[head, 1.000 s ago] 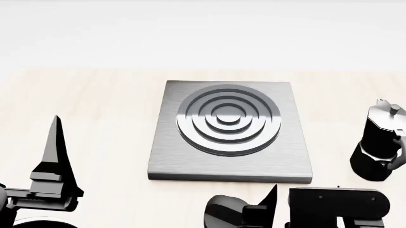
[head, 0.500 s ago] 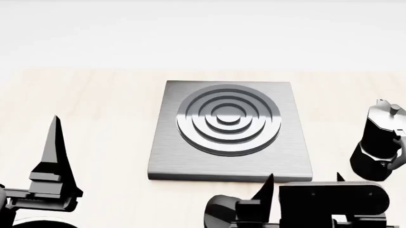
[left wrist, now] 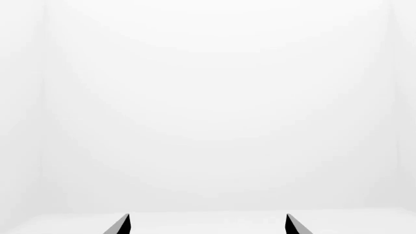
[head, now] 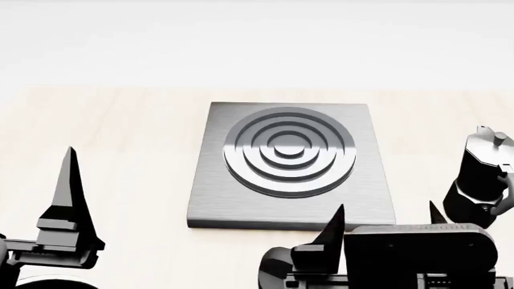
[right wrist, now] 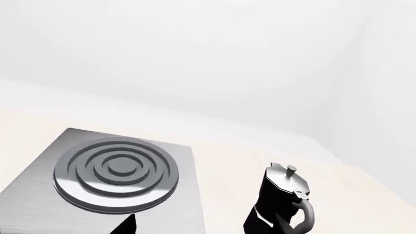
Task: Turn on the stove.
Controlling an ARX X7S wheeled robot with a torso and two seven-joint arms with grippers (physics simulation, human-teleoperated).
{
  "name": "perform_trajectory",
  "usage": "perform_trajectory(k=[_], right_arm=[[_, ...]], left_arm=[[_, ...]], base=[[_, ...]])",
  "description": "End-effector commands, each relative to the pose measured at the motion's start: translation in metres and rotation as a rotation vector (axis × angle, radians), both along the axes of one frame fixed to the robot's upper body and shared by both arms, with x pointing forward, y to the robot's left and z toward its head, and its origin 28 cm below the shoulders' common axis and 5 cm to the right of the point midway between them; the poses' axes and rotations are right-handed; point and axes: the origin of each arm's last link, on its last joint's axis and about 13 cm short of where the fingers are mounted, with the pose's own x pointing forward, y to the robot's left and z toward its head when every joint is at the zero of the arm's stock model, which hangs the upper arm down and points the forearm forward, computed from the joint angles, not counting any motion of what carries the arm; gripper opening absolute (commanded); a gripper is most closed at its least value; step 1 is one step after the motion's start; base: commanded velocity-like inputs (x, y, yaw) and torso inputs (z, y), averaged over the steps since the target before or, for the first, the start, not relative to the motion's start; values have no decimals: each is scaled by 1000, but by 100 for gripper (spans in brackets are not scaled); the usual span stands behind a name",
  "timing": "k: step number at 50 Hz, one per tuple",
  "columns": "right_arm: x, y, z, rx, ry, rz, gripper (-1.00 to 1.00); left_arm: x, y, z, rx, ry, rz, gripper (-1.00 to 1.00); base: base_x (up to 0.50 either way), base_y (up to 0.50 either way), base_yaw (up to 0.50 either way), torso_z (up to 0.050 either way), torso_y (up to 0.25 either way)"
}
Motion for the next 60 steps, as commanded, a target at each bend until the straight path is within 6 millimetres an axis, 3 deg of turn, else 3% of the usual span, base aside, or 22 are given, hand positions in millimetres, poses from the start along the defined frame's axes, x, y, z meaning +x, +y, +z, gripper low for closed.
perform_trajectory(k=[1, 60], right_arm=[[-4, 3, 6, -22, -44, 8, 100], [-20, 17, 32, -121, -177, 59, 100]], left_arm=[[0, 0, 0, 0, 1, -1, 100], [-1, -2, 0, 8, -1, -18, 100]], base=[[0, 0, 0, 0, 0], [0, 0, 0, 0, 0]])
